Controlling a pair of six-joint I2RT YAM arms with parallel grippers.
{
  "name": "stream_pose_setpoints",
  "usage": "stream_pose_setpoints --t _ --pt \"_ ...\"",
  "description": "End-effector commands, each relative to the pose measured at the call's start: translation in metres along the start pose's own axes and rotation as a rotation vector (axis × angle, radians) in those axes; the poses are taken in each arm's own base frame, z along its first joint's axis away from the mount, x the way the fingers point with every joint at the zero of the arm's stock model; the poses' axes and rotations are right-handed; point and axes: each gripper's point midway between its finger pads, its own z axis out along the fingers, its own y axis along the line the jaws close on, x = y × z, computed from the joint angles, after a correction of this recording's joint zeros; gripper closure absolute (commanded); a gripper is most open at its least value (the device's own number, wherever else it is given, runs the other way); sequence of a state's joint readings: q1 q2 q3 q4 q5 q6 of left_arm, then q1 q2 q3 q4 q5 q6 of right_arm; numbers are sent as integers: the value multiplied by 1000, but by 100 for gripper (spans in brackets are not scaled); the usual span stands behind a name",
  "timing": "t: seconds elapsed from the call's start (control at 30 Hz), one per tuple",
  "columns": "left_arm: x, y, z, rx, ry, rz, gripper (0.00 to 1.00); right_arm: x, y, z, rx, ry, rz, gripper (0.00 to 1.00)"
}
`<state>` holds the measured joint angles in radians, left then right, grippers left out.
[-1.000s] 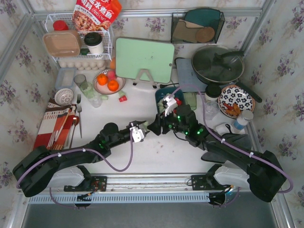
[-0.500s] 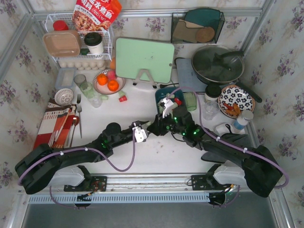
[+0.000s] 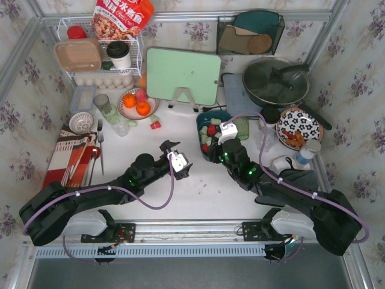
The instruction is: Mix the coffee capsules in the storage basket
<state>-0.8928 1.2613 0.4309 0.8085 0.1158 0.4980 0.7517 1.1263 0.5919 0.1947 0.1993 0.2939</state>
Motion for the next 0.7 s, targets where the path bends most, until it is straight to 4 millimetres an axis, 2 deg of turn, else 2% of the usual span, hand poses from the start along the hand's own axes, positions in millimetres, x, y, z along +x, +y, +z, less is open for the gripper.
stream_pose_setpoints --t 0.0,0.17,0.3,0.4,0.47,0.57,0.67 --pt "5 24 -2 -130 54 -74 1 -9 -85 -2 430 -100 -111 93" --pt "13 48 -7 -274 116 -203 1 19 -113 9 550 -63 -106 91" --pt "18 57 -11 -337 159 -283 1 29 -112 21 537 -39 -101 87" --pt "35 78 -29 -535 274 -498 1 36 -119 24 555 -38 -83 78" --pt "50 87 -42 -603 356 -603 1 41 -124 26 554 -25 -63 72" --pt "59 89 -47 -605 366 -649 1 46 -131 27 563 -10 -41 52" --pt "66 95 -55 -665 384 -656 1 45 -128 28 536 -8 -47 45"
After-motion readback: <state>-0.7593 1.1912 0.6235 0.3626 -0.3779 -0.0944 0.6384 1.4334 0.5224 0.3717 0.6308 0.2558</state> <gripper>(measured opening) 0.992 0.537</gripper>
